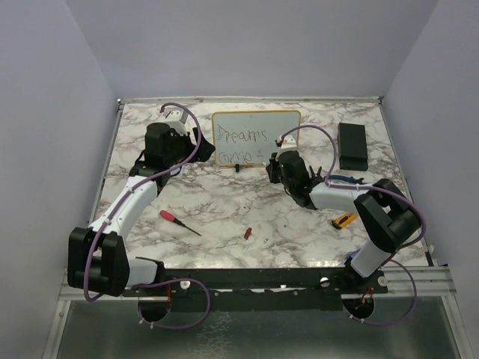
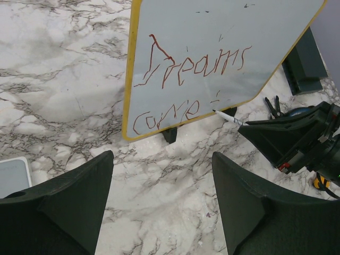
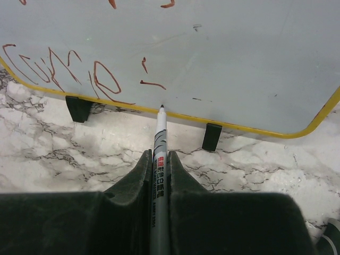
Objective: Write a sentence on the whiteboard
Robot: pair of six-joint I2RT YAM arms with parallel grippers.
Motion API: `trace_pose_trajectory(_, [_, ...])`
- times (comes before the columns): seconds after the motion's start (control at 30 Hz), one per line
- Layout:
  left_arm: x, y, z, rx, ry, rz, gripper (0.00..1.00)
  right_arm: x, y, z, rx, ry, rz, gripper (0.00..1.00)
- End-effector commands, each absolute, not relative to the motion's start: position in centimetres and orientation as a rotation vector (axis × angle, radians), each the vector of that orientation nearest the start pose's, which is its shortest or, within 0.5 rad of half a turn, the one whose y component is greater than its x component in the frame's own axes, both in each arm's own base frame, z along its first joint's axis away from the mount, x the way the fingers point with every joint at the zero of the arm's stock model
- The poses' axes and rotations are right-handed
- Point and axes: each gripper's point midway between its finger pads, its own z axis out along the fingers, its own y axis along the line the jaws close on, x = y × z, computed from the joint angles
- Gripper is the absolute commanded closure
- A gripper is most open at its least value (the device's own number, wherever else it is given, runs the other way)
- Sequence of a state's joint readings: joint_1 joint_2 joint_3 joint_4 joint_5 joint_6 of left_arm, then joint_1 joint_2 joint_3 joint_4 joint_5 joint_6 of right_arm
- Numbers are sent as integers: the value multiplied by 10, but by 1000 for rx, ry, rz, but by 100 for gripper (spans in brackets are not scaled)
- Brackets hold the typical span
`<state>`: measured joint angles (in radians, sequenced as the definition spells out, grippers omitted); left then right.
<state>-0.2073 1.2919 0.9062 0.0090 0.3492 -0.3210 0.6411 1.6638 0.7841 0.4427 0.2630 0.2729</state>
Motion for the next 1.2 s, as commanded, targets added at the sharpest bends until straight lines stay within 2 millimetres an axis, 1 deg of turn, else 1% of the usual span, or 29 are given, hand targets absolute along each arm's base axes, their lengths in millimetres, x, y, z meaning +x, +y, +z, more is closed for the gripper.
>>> trace_pose_trajectory(0.0, [375, -154, 210, 133, 1971, -685, 25, 380, 243, 70, -208, 2045, 328, 99])
trace_pose_trajectory(0.27, [375, -154, 210, 133, 1971, -684, 24, 386, 246, 76, -207, 2031, 323, 99])
trace_pose_trajectory(0.67, [375, -154, 210, 134, 1972, -684, 24, 404, 246, 106, -190, 1950, 285, 99])
trace_pose_trajectory(0.93, [375, -155, 210, 136, 1970, -685, 24, 411, 246, 123, -188, 1905, 271, 100])
trace_pose_trajectory(1.03, [375, -154, 210, 135, 1972, -685, 24, 412, 247, 128, -189, 1894, 271, 100])
trace_pose_trajectory(1.17, [375, -155, 210, 136, 1972, -688, 24, 413, 247, 128, -190, 1893, 270, 99])
